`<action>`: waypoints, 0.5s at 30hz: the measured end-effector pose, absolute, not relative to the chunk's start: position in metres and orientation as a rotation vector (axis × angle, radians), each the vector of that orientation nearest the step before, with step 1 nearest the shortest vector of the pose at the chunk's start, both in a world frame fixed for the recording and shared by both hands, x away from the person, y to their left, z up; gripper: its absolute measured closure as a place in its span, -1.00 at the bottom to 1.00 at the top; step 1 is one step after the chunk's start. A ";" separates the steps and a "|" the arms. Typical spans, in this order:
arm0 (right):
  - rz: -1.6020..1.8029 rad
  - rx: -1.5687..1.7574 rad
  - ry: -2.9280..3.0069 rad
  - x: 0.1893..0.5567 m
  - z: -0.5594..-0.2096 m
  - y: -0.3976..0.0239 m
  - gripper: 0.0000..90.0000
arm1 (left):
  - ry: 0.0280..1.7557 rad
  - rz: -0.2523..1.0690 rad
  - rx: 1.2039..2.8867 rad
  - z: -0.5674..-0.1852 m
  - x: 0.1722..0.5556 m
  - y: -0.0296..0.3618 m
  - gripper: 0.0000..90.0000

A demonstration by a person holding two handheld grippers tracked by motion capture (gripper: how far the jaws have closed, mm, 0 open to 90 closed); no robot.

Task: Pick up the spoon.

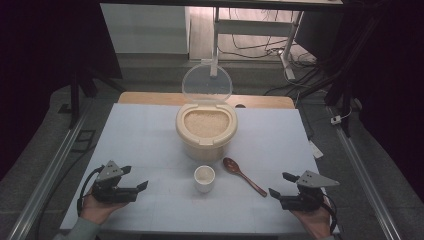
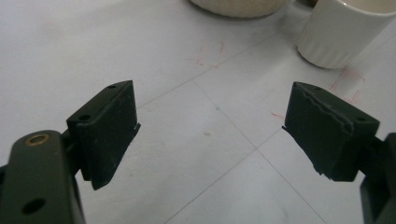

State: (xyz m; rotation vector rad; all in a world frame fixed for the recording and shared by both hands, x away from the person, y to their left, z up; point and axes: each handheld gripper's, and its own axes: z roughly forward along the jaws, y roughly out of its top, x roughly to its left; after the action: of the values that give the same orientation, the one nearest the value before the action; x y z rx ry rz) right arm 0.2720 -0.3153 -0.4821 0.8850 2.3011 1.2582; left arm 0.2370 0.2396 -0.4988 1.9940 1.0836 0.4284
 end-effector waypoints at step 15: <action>1.247 0.893 2.320 0.273 -0.487 -0.313 -0.49 | 1.073 0.443 2.022 -0.500 0.235 0.236 -0.63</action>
State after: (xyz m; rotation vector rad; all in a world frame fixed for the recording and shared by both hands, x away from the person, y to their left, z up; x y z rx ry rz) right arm 0.2726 -0.3127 -0.4873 0.8927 2.3197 1.2473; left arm 0.2353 0.2363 -0.4999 2.0222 1.0728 0.4435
